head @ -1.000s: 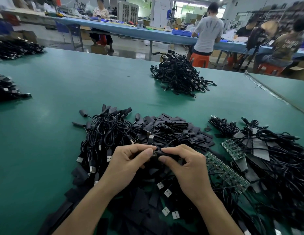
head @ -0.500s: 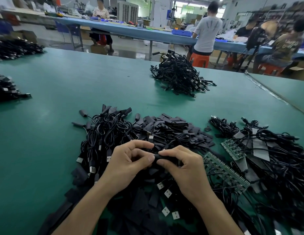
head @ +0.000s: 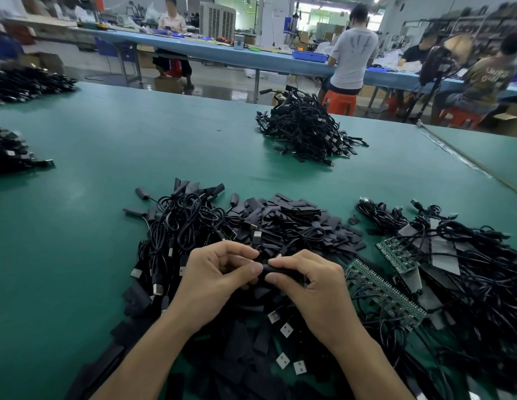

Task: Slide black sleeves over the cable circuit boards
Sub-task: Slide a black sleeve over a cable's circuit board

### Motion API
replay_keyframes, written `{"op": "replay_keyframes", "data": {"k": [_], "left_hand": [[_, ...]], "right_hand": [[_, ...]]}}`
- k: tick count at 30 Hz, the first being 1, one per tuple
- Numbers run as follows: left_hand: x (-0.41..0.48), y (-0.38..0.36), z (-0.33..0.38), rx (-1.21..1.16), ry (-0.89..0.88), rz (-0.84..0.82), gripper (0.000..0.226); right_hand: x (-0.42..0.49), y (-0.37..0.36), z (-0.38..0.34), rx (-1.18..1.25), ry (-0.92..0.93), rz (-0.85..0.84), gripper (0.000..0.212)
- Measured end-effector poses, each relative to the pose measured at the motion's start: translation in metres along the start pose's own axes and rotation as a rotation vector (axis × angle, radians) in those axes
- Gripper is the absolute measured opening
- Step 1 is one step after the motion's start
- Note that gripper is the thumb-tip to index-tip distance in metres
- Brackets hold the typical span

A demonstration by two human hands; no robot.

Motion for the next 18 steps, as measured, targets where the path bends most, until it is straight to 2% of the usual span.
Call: {"op": "replay_keyframes", "data": {"k": [4,8,11,14,18], "left_hand": [[0.000,0.000,-0.001,-0.044,0.017,-0.006,0.020],[0.000,-0.002,-0.002,-0.056,0.021,-0.008,0.027],[0.000,-0.003,-0.002,-0.035,0.023,-0.023,0.034],[0.001,-0.003,-0.001,-0.041,0.019,-0.008,0.036],[0.002,0.000,-0.003,-0.072,0.018,0.031,0.037]], "right_hand": [[-0.001,0.003,-0.002,-0.012,-0.004,0.037,0.029],[-0.002,0.011,0.004,0.056,-0.112,0.137,0.045],[-0.002,0.018,0.007,0.132,-0.145,0.224,0.037],[-0.003,0.018,0.012,0.248,-0.192,0.230,0.023],[-0.002,0.013,0.012,0.293,-0.199,0.171,0.027]]}}
Point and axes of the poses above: each hand's wrist, its own x-axis towards the middle knuckle, its own y-axis out of the back of the hand, z = x × y, the point moved 8 cm from there along x, towards the middle knuckle, and after that the axes turned 1 degree about -z, right-handed, at the moved point
